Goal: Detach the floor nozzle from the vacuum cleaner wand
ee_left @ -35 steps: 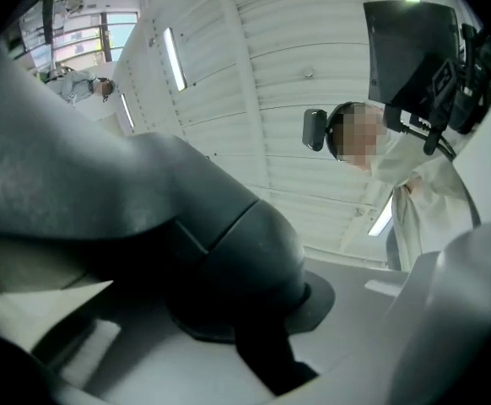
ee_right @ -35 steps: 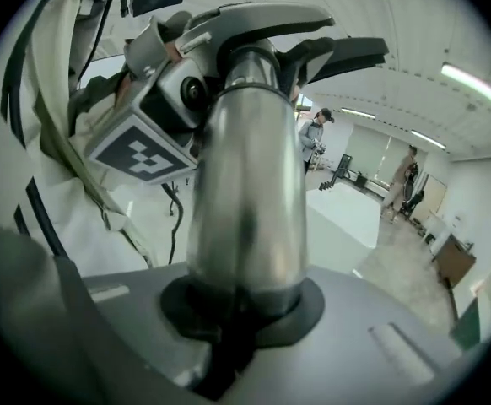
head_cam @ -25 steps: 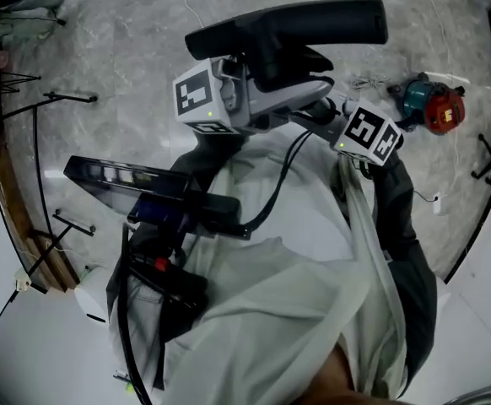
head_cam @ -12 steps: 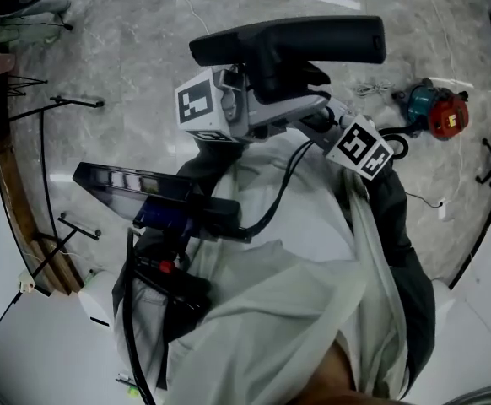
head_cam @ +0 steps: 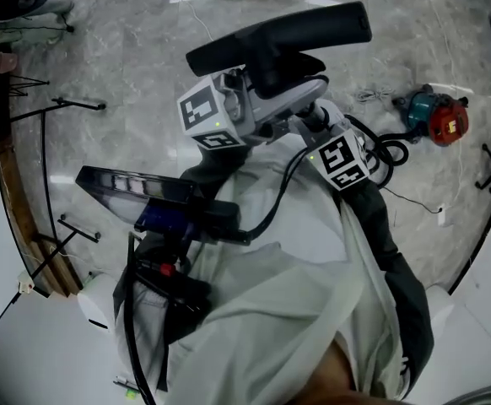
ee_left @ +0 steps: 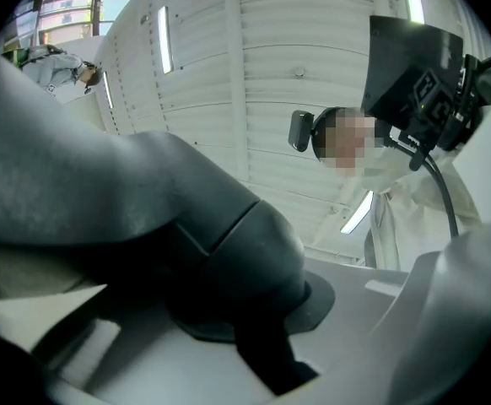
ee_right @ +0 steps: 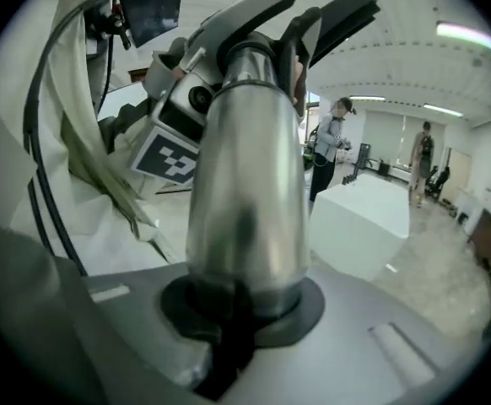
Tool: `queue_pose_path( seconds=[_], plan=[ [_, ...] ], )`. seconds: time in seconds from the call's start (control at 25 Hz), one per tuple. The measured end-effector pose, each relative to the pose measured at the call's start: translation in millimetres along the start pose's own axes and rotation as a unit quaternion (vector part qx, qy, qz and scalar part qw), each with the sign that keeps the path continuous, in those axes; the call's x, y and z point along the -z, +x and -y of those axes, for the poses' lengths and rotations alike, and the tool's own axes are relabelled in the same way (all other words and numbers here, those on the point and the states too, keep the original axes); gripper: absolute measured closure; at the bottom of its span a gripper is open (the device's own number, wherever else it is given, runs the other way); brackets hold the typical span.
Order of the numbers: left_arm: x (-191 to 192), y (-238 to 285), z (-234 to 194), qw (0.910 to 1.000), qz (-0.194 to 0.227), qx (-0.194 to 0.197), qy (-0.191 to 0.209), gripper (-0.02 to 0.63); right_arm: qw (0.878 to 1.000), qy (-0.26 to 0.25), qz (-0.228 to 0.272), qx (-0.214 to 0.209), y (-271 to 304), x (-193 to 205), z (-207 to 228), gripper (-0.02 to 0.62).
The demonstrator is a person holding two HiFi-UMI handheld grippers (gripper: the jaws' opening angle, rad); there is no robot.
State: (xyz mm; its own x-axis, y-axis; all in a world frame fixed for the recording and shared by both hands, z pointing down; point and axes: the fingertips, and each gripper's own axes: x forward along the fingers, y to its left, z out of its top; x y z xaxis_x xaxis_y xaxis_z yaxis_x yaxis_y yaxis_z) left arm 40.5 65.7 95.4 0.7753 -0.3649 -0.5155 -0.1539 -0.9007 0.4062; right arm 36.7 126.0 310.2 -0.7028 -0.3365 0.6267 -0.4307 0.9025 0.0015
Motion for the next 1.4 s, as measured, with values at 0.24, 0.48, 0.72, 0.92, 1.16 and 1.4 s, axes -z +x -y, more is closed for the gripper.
queue_pose_path(
  seconds=[0.24, 0.48, 0.72, 0.92, 1.16, 1.4],
  plan=[
    [0.4, -2.0, 17.8, 0.9983, -0.007, 0.058, 0.000, 0.534, 0.999, -0.013, 0.004, -0.051, -5.7, 0.6, -13.8, 0.557],
    [-23.3, 3.8, 43.0, 0.9854, 0.013, 0.170, -0.005, 0.535, 0.986, 0.003, 0.002, -0.164, -33.3, 16.9, -26.2, 0.557],
    [-19.9, 13.2, 26.4, 0.9930, 0.008, 0.115, 0.028, 0.535, 0.996, 0.018, -0.017, -0.087, -22.1, 7.6, -7.5, 0.557],
    [-3.0, 12.7, 7.5, 0.9971, -0.017, 0.059, 0.046, 0.534, 0.998, 0.018, -0.033, -0.056, -9.5, 9.3, 1.3, 0.557],
    [-12.2, 0.5, -5.1, 0.9990, 0.020, 0.036, 0.016, 0.534, 0.997, 0.012, -0.039, -0.065, -1.4, 7.6, 0.2, 0.557],
    [-11.3, 5.5, -9.7, 0.9959, -0.025, -0.011, 0.087, 0.534, 0.999, 0.009, -0.048, -0.014, 4.0, 2.6, 12.3, 0.557]
  ],
)
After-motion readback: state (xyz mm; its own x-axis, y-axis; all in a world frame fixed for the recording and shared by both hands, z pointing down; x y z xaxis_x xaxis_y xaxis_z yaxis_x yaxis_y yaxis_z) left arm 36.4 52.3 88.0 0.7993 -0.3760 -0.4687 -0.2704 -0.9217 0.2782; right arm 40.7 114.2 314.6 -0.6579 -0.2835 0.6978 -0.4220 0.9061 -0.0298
